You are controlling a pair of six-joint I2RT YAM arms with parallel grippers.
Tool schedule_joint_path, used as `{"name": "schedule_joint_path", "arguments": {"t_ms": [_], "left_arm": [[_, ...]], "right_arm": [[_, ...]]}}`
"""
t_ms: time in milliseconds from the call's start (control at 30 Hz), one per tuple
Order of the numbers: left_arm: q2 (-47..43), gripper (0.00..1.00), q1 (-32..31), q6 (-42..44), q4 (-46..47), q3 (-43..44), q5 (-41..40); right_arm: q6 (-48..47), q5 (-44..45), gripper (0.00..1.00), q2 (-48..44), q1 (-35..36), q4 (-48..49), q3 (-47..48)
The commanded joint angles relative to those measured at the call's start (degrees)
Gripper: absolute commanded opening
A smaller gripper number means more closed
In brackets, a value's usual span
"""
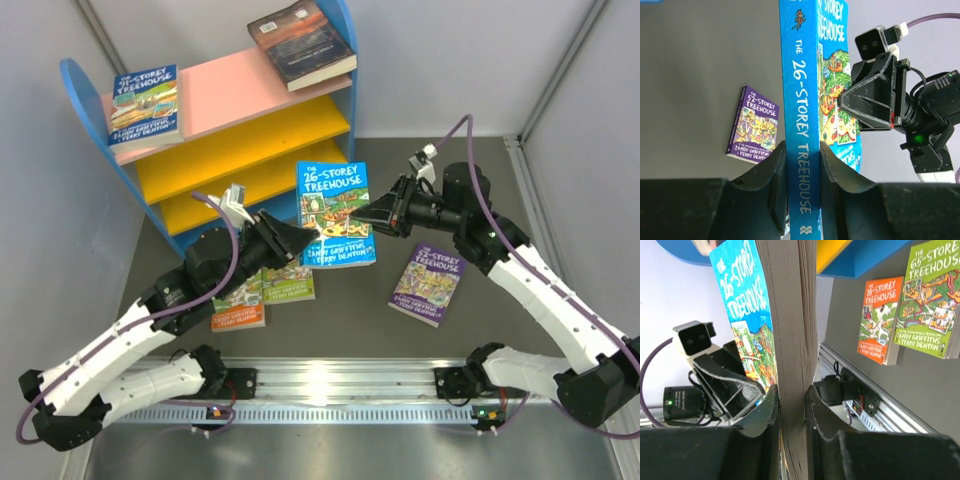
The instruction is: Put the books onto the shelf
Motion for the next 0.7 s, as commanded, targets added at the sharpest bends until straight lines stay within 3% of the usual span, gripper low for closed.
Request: {"name": "schedule_joint_path", "arguments": {"t_ms": [0,167,300,333,433,533,667], "left_arm": [[3.57,0.00,-0.44,5.34,4.35,6.10,6.66],[8.49,0.00,-0.44,15.78,-10.54,25.24,0.63],[12.44,0.00,-0.44,22.48,-15.33,38.68,-0.71],[12.71,0.12,-0.44,23.27,-16.03,40.02,-0.98],[12.37,0.62,-0.44,24.07,-18.32,42.58,-3.61],[8.68,0.96,-0.44,23.55,-18.59,41.01,-8.00],[3.58,0.99,-0.44,24.51,-16.13,38.89,-13.36]], "right_arm": [[4.67,-3.70,0.00,-2.77,1.41,9.50,1.29],[4.32,-3.61,0.00,1.79,2.37,10.65,9.71],[3.36,-2.47,0.00,10.65,5.18,9.69,25.24],[3.01,-2.38,0.00,12.33,5.71,9.25,28.25],[2.74,-1.59,0.00,18.93,7.65,8.02,40.12],[2.91,-1.06,0.00,25.78,8.44,5.82,51.72],[4.67,-0.19,0.00,33.08,9.40,5.82,62.63]]}}
